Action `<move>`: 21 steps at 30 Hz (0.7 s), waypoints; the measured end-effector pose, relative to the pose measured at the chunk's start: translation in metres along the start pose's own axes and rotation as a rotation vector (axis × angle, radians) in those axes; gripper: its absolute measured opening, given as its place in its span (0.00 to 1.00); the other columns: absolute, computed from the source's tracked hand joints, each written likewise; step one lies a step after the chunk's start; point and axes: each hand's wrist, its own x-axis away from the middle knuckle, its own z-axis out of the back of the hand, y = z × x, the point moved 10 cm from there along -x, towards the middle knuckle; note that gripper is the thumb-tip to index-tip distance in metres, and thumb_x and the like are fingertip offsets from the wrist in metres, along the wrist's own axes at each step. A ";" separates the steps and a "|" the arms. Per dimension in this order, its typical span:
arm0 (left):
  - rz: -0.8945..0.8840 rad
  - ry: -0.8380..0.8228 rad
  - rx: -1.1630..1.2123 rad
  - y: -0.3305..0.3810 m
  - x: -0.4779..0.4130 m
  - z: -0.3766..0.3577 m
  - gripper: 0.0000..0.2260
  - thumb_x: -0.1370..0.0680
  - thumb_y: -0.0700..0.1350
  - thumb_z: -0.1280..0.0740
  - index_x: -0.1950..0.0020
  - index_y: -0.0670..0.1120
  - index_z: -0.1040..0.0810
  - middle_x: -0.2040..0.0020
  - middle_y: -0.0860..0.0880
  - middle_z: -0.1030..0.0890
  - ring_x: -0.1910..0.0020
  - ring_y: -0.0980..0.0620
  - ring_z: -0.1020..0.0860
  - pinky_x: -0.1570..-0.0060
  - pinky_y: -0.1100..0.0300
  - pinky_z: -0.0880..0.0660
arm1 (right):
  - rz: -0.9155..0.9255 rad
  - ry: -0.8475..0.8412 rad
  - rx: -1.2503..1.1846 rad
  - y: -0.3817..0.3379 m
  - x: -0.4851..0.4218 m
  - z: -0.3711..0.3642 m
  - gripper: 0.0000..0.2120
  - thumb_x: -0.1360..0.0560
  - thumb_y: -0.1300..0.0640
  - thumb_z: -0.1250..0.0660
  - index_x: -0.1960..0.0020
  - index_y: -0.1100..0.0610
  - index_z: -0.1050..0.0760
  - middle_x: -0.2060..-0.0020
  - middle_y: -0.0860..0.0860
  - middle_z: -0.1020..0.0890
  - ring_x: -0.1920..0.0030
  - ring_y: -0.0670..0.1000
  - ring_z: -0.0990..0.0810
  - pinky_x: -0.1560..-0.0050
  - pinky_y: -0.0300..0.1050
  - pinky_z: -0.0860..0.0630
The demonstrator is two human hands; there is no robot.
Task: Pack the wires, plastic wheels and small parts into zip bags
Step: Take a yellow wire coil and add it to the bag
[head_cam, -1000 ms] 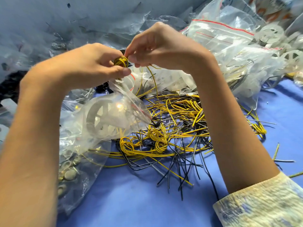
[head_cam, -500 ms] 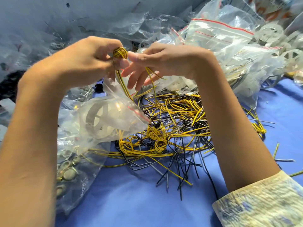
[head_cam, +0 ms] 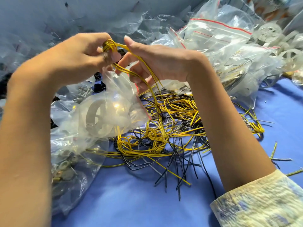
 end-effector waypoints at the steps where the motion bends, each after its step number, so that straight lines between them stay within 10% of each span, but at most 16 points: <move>1: 0.008 0.006 0.000 -0.004 0.001 0.003 0.13 0.28 0.60 0.36 0.55 0.52 0.24 0.64 0.49 0.19 0.64 0.46 0.26 0.58 0.51 0.31 | -0.011 -0.017 -0.113 0.000 0.000 -0.001 0.26 0.17 0.45 0.57 0.37 0.60 0.29 0.59 0.50 0.29 0.61 0.49 0.28 0.45 0.49 0.22; 7: 0.043 -0.017 -0.021 -0.031 0.006 0.011 0.11 0.26 0.62 0.33 0.58 0.56 0.21 0.66 0.60 0.19 0.68 0.62 0.23 0.63 0.59 0.26 | 0.090 0.229 -0.168 -0.007 -0.008 0.028 0.21 0.17 0.49 0.50 0.47 0.58 0.22 0.67 0.48 0.33 0.74 0.44 0.35 0.74 0.35 0.36; 15: -0.022 -0.100 0.014 -0.022 0.009 0.003 0.15 0.36 0.70 0.34 0.63 0.60 0.19 0.68 0.57 0.18 0.70 0.62 0.23 0.62 0.57 0.25 | 0.312 0.580 -0.477 -0.016 0.005 0.068 0.11 0.18 0.58 0.44 0.40 0.57 0.26 0.62 0.54 0.33 0.69 0.46 0.34 0.69 0.37 0.33; 21: -0.068 -0.150 0.033 -0.029 0.007 -0.001 0.15 0.33 0.70 0.32 0.60 0.60 0.18 0.66 0.58 0.18 0.69 0.63 0.22 0.66 0.62 0.23 | 0.217 0.485 -0.098 -0.004 0.000 0.062 0.14 0.22 0.58 0.34 0.38 0.56 0.23 0.67 0.50 0.27 0.75 0.43 0.34 0.73 0.36 0.37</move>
